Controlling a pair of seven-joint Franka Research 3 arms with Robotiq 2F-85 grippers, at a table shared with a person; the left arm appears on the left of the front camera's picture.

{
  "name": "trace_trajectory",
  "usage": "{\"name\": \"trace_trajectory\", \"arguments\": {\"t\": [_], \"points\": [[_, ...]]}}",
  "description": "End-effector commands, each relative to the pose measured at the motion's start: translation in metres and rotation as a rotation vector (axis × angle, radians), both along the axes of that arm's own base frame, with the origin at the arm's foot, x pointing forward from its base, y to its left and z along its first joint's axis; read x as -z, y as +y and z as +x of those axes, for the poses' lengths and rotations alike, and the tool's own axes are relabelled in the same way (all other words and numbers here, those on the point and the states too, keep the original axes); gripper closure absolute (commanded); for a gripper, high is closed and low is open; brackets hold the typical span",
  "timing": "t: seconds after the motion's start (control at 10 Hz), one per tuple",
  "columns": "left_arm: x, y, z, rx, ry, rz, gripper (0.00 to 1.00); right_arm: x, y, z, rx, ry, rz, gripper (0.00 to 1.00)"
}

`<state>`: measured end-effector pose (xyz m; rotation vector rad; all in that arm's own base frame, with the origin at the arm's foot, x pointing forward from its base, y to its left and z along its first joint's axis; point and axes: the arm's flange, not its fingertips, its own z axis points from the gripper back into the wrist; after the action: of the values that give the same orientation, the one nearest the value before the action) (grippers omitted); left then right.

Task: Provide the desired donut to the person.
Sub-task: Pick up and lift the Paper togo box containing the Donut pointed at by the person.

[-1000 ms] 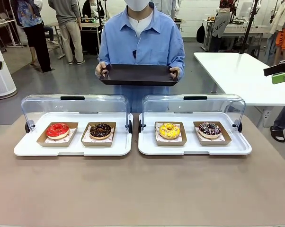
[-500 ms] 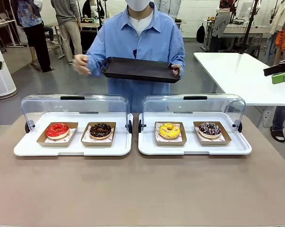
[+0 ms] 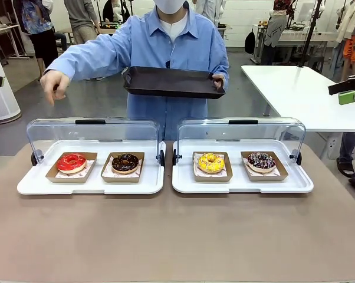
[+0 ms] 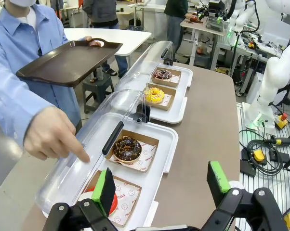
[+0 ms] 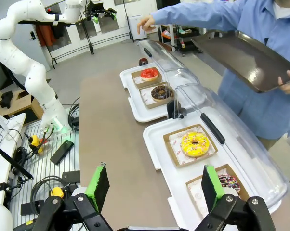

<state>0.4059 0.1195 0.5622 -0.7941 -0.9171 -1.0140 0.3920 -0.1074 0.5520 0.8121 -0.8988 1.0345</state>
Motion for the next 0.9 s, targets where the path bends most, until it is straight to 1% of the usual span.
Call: {"name": "trace_trajectory", "arguments": {"t": [0.0, 0.8], "points": [[-0.0026, 0.0023, 0.0003, 0.001, -0.004, -0.012, 0.0, -0.0009, -0.0025, 0.0007, -0.003, -0.002, 0.004, 0.0], [-0.0026, 0.0023, 0.0003, 0.001, -0.004, -0.012, 0.0, -0.0009, -0.0025, 0.0007, -0.003, -0.002, 0.004, 0.0]]}}
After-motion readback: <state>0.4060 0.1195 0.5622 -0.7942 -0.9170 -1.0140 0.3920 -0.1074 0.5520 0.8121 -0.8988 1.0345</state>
